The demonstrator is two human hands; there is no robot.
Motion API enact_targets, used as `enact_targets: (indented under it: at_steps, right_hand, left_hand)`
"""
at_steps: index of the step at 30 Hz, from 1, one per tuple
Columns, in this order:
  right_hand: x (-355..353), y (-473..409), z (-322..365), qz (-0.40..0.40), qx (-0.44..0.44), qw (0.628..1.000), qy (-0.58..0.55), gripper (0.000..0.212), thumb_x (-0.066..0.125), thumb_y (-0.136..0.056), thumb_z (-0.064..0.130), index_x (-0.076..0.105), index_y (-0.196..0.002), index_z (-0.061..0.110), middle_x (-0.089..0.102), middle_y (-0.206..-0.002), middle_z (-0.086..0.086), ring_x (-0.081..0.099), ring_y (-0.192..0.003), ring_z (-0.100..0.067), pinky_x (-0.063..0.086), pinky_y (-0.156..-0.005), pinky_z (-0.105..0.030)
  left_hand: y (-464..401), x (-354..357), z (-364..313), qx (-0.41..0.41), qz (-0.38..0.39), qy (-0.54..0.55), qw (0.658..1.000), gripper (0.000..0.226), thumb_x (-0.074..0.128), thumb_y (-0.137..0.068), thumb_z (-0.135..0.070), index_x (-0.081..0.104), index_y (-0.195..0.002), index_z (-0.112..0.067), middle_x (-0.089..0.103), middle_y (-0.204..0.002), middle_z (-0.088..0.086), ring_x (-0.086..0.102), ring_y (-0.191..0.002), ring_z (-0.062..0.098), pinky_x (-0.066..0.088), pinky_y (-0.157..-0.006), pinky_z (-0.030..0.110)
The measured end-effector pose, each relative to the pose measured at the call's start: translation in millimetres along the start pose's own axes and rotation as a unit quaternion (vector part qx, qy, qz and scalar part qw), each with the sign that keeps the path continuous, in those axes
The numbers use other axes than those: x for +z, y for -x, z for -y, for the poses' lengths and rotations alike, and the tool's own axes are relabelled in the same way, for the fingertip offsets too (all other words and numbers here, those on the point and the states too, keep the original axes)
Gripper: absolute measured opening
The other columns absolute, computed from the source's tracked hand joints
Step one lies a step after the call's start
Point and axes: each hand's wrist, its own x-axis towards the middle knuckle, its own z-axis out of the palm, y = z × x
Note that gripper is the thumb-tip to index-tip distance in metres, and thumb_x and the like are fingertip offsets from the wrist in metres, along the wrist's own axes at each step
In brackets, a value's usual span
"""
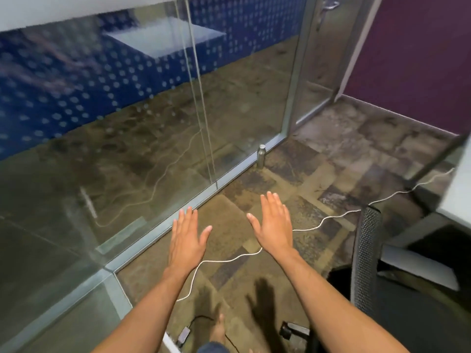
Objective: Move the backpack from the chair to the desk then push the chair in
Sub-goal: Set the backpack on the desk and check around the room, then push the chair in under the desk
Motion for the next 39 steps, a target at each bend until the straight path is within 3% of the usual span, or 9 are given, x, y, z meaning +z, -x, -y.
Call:
enact_targets:
  at_steps: [7,16,27,39]
  right_hand:
    - [-25,-17,-18,-0.059,0.121,0.991,0.023,0.069,0.038,-0.098,0.055,0.028,-0.151,0.011,0.02,-0.161,-0.009,0.009,-0.15,-0.022,0.011,-0.12,-0.043]
    - [-74,7,-59,-0.14,0.244,0.957,0.067,0.069,0.04,-0.097,0.054,0.03,-0.15,0.011,0.022,-0.161,-0.009,0.01,-0.15,-0.022,0.013,-0.12,-0.043]
    - [-117,68,-136,-0.217,0.391,0.892,0.07,0.069,0.036,-0.097,0.058,0.033,-0.149,0.012,0.024,-0.16,-0.009,0.013,-0.149,-0.022,0.016,-0.119,-0.043]
    - [-128,182,-149,-0.257,0.594,0.757,0.091,0.067,0.034,-0.097,0.059,0.034,-0.149,0.015,0.022,-0.161,-0.006,0.011,-0.149,-0.02,0.013,-0.118,-0.041]
  left_hand:
    - [-73,8,-31,0.14,0.044,0.016,0.989,0.07,0.037,-0.096,-0.053,0.029,-0.149,-0.008,0.019,-0.16,0.008,0.002,-0.148,0.018,0.002,-0.12,0.037]
    - [-106,41,-118,0.318,0.115,0.052,0.94,0.068,0.04,-0.097,-0.049,0.027,-0.15,-0.008,0.016,-0.161,0.007,-0.001,-0.148,0.017,-0.002,-0.119,0.034]
    - [-106,92,-246,0.512,0.178,0.111,0.833,0.079,0.024,-0.094,-0.067,0.025,-0.151,-0.013,0.014,-0.16,0.0,-0.005,-0.147,0.007,-0.002,-0.119,0.03]
    - [-68,129,-363,0.68,0.256,0.132,0.674,0.072,0.031,-0.095,-0.063,0.034,-0.148,-0.016,0.023,-0.159,0.0,0.0,-0.148,0.007,0.007,-0.121,0.04]
